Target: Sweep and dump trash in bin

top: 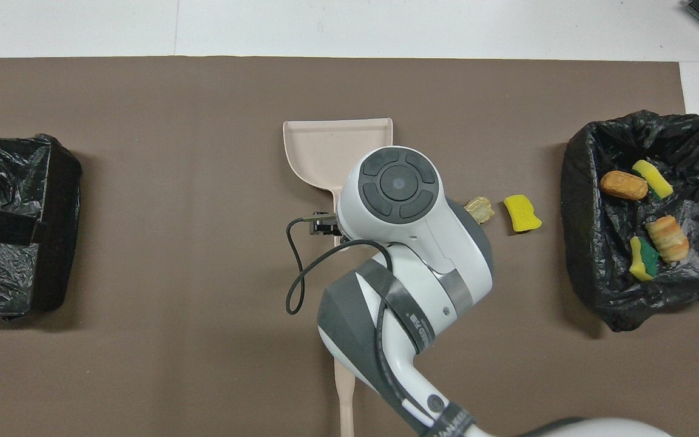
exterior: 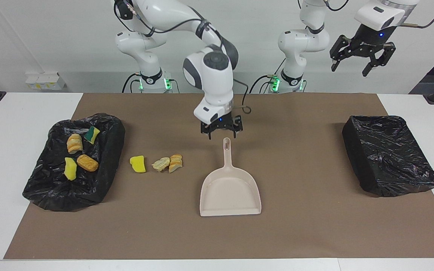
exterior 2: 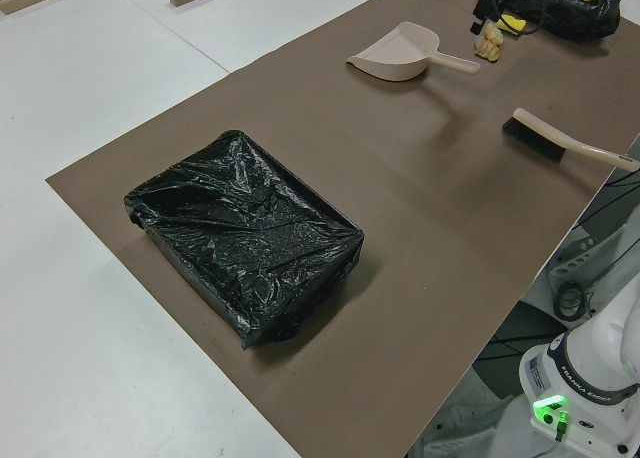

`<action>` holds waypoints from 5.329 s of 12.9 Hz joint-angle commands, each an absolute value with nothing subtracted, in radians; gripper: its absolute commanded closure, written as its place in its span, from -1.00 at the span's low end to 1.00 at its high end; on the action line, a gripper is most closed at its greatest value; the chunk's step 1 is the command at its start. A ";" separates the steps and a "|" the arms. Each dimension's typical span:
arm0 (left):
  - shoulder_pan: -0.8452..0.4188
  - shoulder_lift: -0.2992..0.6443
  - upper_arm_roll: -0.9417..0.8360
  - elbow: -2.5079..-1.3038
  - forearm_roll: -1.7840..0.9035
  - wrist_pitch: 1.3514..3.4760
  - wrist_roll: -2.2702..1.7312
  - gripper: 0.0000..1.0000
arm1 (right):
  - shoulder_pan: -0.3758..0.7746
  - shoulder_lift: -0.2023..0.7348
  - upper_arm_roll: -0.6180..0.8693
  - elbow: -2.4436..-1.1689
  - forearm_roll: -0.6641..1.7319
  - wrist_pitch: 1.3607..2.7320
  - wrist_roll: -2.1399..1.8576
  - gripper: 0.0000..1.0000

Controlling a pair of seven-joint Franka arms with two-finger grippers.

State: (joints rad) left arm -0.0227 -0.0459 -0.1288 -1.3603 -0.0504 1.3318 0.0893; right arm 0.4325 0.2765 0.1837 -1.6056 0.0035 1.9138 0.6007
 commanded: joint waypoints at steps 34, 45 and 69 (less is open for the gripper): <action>-0.548 0.471 -0.146 -1.672 0.179 2.273 -0.729 -0.45 | 0.821 -0.089 0.170 -2.416 0.305 2.211 0.782 1.00; -0.512 0.344 -0.144 -1.664 0.179 2.021 -0.335 1.00 | 0.418 -0.259 0.170 -2.396 0.132 1.893 0.520 1.00; -0.528 0.174 -0.141 -1.955 0.172 2.035 0.621 1.00 | 0.193 0.064 0.179 -2.186 0.125 1.936 0.216 1.00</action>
State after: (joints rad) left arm -0.4999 0.2629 -0.1495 -1.8110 0.1662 1.9671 0.5937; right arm 0.1653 0.0381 0.1763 -2.2153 0.0565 1.9355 0.1947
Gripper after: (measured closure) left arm 0.683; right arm 0.736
